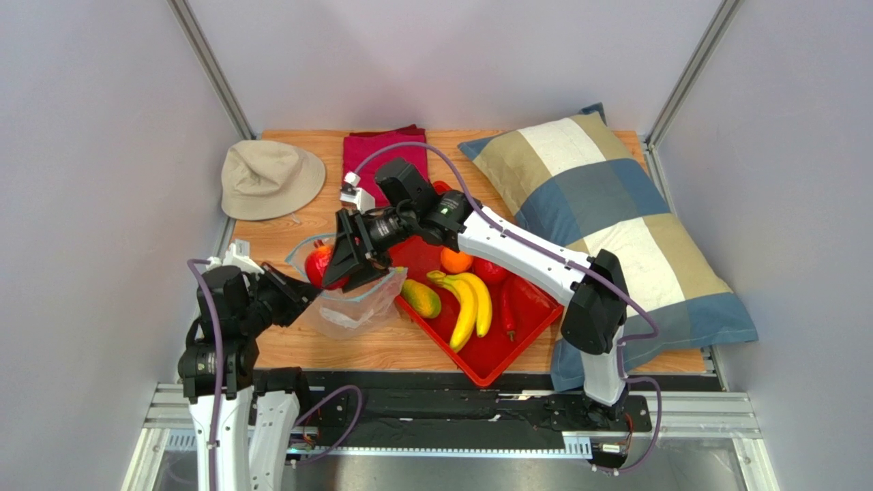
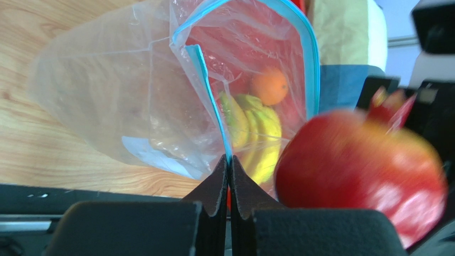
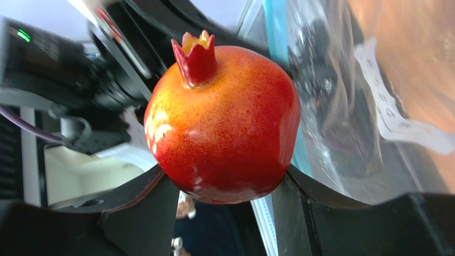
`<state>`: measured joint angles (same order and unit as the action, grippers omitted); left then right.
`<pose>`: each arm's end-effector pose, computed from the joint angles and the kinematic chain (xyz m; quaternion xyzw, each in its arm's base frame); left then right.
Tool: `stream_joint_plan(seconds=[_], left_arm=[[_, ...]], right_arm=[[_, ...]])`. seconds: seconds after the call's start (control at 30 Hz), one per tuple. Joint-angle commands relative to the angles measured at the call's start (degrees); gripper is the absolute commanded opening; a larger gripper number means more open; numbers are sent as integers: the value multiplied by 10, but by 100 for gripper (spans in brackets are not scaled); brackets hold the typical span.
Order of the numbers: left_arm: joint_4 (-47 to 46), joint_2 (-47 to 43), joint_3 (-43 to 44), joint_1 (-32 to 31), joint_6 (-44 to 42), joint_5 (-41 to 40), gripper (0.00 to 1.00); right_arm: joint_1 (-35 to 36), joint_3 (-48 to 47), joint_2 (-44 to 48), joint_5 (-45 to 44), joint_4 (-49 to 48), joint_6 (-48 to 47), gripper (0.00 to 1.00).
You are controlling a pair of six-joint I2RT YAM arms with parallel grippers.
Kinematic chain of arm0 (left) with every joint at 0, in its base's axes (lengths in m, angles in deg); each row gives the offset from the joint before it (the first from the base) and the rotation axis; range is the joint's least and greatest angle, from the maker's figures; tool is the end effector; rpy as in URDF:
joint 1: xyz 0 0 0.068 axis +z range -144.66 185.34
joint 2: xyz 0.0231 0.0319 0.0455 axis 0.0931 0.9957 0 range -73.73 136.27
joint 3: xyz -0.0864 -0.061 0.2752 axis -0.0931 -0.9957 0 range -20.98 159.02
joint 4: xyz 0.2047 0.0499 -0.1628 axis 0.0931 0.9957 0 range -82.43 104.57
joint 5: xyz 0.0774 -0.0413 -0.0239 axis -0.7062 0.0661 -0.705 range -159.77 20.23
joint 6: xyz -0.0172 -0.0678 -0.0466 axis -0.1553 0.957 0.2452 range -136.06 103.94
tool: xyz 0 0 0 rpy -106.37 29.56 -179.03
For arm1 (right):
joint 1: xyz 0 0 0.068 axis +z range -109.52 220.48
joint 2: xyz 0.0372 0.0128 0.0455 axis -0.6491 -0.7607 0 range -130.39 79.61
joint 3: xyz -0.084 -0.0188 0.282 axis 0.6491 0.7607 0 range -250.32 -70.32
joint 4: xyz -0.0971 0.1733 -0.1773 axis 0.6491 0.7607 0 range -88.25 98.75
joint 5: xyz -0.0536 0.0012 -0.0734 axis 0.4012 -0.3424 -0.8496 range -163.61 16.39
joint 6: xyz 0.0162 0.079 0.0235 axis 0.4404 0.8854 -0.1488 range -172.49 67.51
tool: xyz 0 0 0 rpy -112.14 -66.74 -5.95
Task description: Open the zip-top bag and remove the fake food
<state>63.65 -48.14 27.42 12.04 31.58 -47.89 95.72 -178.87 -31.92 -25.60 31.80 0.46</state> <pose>0.0904 -0.0171 0.3115 -0.3142 0.8098 -0.3197 0.3786 0.2295 0.4267 0.3600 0.2101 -0.7988 -0.5627 0.0341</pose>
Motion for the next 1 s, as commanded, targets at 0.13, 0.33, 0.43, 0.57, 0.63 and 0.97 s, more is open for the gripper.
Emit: stream_joint_plan(seconds=[0.13,0.33,0.43,0.57,0.63,0.97], left_arm=[[44,61,104,0,-29,-111,0],[90,65,143,-1,-40,-174,0],[101,80,161,-1,-44,-199,0],[100,103,181,-1,-44,-218,0],[98,120,188,-2,-37,-218,0],[80,246,201,1,-2,-269,0]], right_arm=[[-26,54,109,22,132,-195,11],[-83,101,165,-95,125,-203,12],[-129,128,170,-146,136,-223,13],[-172,140,112,-193,174,-285,21],[-181,119,78,-209,190,-328,26],[-182,71,-41,-251,200,-357,74]])
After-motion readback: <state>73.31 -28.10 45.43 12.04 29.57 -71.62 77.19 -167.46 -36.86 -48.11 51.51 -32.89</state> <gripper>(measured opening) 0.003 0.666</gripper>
